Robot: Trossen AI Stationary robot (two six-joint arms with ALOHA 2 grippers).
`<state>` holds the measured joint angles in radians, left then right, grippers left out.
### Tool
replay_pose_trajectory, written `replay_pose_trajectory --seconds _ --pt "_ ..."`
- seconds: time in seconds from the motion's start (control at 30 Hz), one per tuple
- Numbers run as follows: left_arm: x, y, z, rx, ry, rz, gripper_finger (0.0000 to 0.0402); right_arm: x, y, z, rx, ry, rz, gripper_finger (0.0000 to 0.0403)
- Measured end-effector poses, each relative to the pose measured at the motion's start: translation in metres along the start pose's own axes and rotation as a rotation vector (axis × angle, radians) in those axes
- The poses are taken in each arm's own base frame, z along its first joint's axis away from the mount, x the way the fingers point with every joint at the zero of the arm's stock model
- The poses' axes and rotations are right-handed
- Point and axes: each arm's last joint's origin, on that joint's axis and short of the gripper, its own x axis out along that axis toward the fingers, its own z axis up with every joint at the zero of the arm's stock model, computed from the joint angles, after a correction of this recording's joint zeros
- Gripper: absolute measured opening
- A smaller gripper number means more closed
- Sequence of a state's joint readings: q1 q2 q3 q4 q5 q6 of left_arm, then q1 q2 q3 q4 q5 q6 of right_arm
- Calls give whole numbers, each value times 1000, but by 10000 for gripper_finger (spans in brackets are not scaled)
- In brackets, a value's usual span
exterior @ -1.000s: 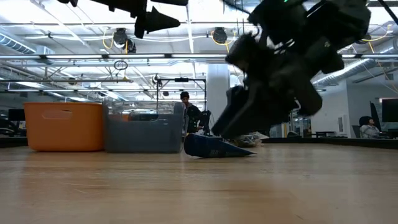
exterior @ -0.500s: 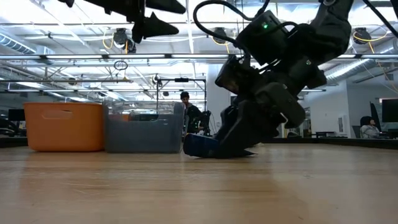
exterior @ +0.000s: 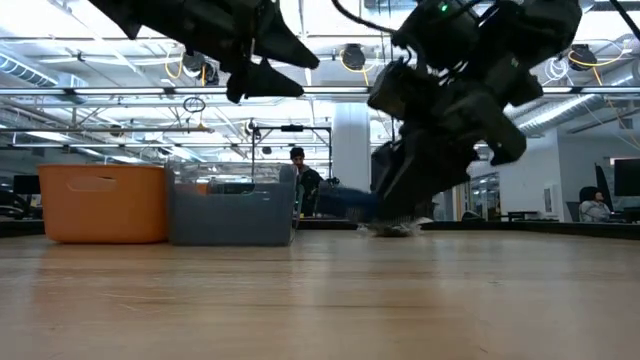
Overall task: Pick & Place Travel size toiletries
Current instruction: Put the blue shave cream into the blue bin
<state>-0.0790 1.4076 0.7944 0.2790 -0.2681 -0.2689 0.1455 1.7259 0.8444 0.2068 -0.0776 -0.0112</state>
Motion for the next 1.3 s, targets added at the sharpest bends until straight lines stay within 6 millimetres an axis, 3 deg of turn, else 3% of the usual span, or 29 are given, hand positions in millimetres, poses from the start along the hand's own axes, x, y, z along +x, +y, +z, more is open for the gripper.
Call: replay_pose_trajectory --seconds 0.23,0.47,0.7,0.87,1.1,1.3 --pt "9 -1 -9 40 34 -5 294 -26 3 4 -5 -8 -13 81" --pt "8 -9 -12 129 55 -118 294 -63 2 -13 3 -84 -163 80" --pt "4 -24 -13 314 8 -181 294 -97 2 -23 9 -429 -235 79" --pt "8 -33 -8 348 -107 -204 294 -105 5 -33 -12 -630 -231 79" --pt "37 -36 -22 394 -256 -191 294 -108 13 -29 -85 -700 -222 79" --pt "52 -31 -22 308 -448 -194 294 -113 22 -24 -152 -777 -207 79"
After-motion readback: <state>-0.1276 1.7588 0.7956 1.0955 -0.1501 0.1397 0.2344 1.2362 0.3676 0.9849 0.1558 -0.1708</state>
